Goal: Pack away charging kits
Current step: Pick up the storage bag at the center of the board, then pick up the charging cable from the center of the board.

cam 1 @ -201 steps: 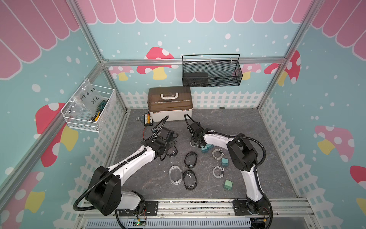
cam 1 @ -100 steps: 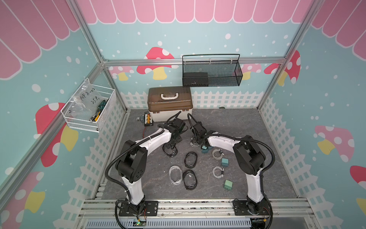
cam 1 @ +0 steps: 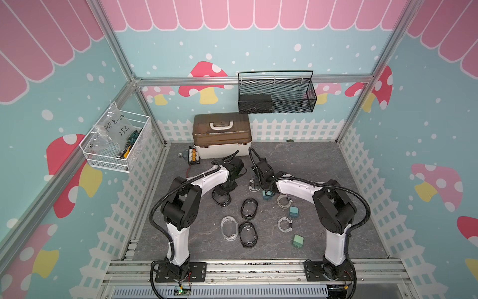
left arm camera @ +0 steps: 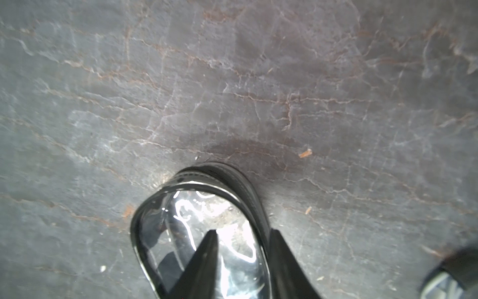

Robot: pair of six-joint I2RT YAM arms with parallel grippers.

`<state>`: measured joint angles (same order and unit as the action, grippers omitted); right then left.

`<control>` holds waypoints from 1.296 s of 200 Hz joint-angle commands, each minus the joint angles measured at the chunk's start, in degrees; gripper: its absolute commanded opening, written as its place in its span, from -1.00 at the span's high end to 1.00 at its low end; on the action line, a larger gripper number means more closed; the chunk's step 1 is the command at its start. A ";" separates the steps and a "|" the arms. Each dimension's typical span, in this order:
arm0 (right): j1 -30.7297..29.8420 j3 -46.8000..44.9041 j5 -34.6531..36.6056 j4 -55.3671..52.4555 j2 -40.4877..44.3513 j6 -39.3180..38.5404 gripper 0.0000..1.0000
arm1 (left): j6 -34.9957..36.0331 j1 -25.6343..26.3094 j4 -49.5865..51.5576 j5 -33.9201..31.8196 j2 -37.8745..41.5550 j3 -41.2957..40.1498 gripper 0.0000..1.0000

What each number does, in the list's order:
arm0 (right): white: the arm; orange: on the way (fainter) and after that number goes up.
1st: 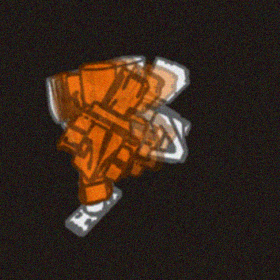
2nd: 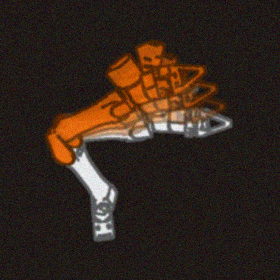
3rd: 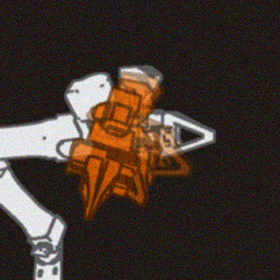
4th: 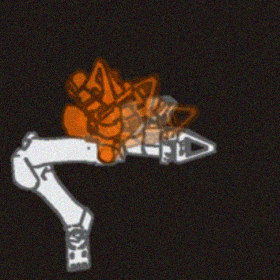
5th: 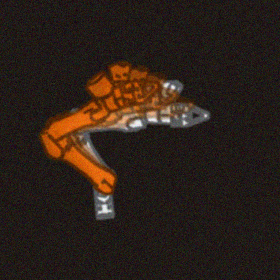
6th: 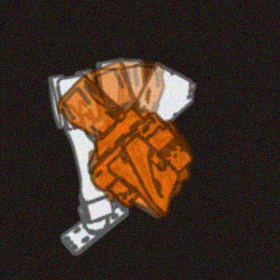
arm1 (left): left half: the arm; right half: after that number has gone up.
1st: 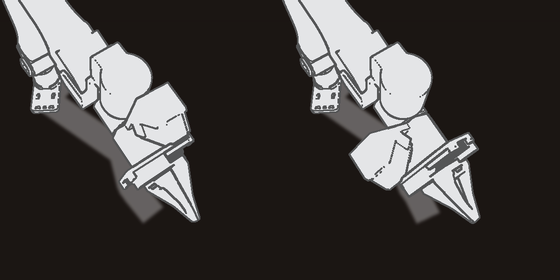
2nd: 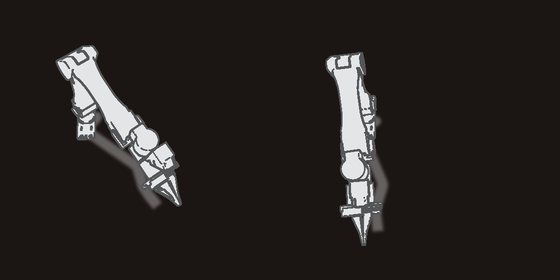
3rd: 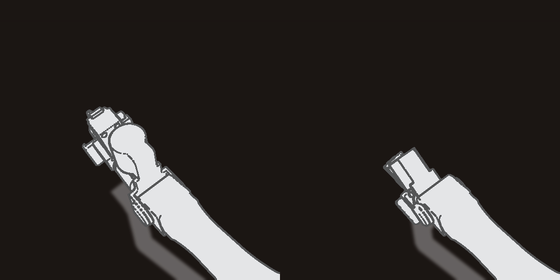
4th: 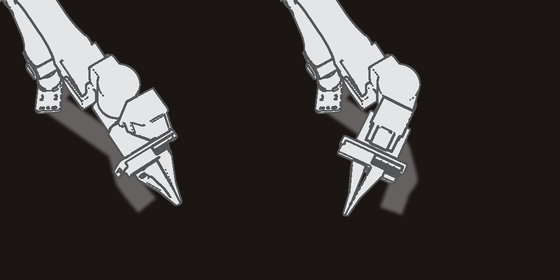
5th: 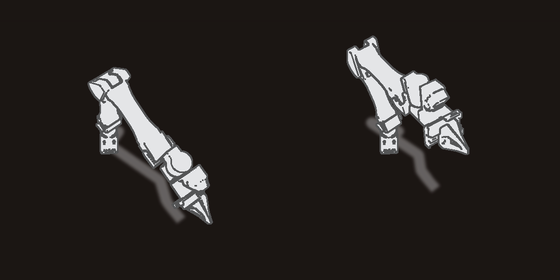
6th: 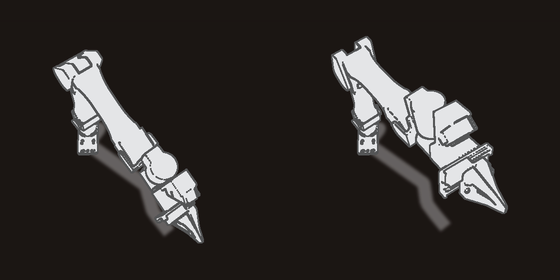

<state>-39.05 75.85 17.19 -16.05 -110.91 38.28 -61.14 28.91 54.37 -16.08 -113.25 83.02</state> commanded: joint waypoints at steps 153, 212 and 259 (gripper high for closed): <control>0.06 6.11 2.66 -2.98 -6.65 4.00 0.19 | 13.32 4.97 -5.84 1.70 10.42 -2.58 1.00; 0.11 10.91 0.37 -6.28 -12.88 4.99 0.29 | 17.35 4.70 -9.22 5.13 12.29 -3.49 1.00; 0.09 4.27 1.18 -3.94 -8.79 5.59 0.26 | 12.25 4.17 -4.46 4.90 17.29 -5.51 1.00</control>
<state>-39.00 83.85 17.93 -18.92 -121.99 42.41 -45.98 33.17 47.35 -11.07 -100.38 78.96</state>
